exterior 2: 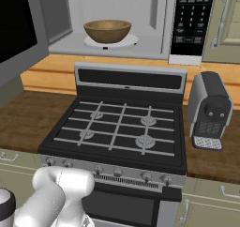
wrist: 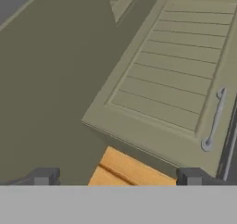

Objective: Open the microwave, place the bowl with waffle inside the microwave, then close the microwave door and turn it on.

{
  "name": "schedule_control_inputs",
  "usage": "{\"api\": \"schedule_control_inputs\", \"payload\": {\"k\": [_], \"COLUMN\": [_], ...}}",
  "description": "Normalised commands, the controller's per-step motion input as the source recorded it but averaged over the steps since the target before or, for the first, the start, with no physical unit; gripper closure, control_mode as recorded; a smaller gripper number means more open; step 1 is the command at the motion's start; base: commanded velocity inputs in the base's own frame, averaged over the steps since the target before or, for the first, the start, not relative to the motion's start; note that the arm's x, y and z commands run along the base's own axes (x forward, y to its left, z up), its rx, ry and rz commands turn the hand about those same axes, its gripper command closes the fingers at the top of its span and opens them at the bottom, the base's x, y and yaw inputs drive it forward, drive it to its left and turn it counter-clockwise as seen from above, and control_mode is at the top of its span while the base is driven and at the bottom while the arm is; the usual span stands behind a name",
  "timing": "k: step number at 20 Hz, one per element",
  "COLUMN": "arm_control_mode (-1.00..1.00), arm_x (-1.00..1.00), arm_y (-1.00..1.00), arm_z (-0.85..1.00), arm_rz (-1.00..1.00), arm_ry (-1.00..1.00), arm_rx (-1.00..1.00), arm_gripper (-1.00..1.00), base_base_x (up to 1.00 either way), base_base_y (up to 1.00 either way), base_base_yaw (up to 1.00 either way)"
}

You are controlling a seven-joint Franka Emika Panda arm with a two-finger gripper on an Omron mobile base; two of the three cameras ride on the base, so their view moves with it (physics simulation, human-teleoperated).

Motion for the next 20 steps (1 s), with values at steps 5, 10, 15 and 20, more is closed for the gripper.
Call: {"api": "schedule_control_inputs", "payload": {"k": [5,10,15,20], "arm_control_mode": [-1.00,-1.00,-1.00,-1.00], "arm_x": [-0.17,-0.14,-0.16,-0.10], "arm_y": [0.00,-0.17,-0.58,-0.95], "arm_z": [0.61,0.67,0.25,0.03], "arm_rz": [0.00,0.00,0.00,0.00], "arm_ry": [-0.02,-0.12,-0.23,-0.27], "arm_rx": [0.26,0.31,0.41,0.51], "arm_gripper": [-1.00,-1.00,-1.00,-1.00], "base_base_x": [0.00,0.00,0.00,0.00], "base_base_y": [0.00,0.00,0.00,0.00], "base_base_yaw": [0.00,0.00,0.00,0.00]}}
